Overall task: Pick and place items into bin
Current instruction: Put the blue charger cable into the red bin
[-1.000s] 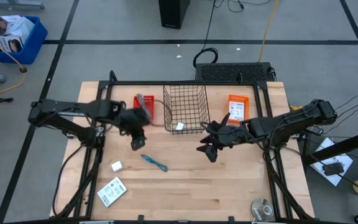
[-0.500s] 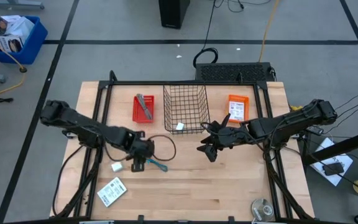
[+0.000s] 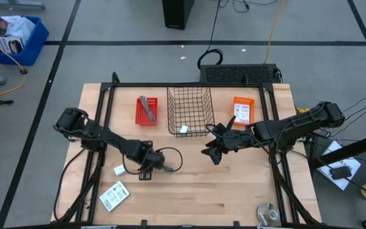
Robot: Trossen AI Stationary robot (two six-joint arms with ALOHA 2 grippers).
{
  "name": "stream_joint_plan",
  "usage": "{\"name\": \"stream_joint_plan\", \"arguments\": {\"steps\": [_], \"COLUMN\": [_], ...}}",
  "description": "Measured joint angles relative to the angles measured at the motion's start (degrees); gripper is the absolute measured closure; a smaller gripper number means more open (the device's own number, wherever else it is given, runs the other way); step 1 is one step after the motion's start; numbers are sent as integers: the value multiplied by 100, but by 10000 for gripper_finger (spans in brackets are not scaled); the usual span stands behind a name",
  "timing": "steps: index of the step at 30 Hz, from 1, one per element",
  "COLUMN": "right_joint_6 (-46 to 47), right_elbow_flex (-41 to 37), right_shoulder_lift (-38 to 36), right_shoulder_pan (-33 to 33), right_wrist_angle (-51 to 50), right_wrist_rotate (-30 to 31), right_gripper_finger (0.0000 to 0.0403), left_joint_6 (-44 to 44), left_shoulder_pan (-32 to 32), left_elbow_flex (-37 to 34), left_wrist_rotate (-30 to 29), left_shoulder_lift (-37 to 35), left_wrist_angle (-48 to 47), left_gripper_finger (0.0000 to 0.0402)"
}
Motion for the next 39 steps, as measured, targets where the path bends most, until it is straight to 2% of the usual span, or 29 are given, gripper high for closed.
{"name": "stream_joint_plan", "arguments": {"steps": [3, 8, 10, 15, 22, 29, 34, 39], "right_joint_6": [-2, -47, -79, -182, -277, -371, -588, -651], "right_elbow_flex": [0, 0, 0, 0, 2, 2, 8, 11], "right_shoulder_lift": [0, 0, 0, 0, 0, 0, 0, 0], "right_shoulder_pan": [0, -1, -2, -2, -2, -2, -2, -2], "right_wrist_angle": [0, 4, 4, 16, 46, 157, 769, 988], "right_wrist_rotate": [4, 7, 14, 15, 15, 55, 50, 41], "right_gripper_finger": [193, 193, 193, 193, 193, 193, 193, 193], "left_joint_6": [-290, -782, -1110, -2259, -3947, -5938, -6078, -5701], "left_shoulder_pan": [31, 90, 140, 129, -79, 241, 958, 1818], "left_elbow_flex": [33, 65, 90, 83, 90, 90, 90, 90], "left_wrist_rotate": [147, 457, 700, 842, 783, -335, -1021, -1204], "left_shoulder_lift": [-27, -335, -514, -1221, -2553, -3537, -3900, -3960], "left_wrist_angle": [-111, -406, -393, -463, -823, -1458, -1424, -1405], "left_gripper_finger": [264, 365, 385, 371, 387, 363, 387, 378]}}
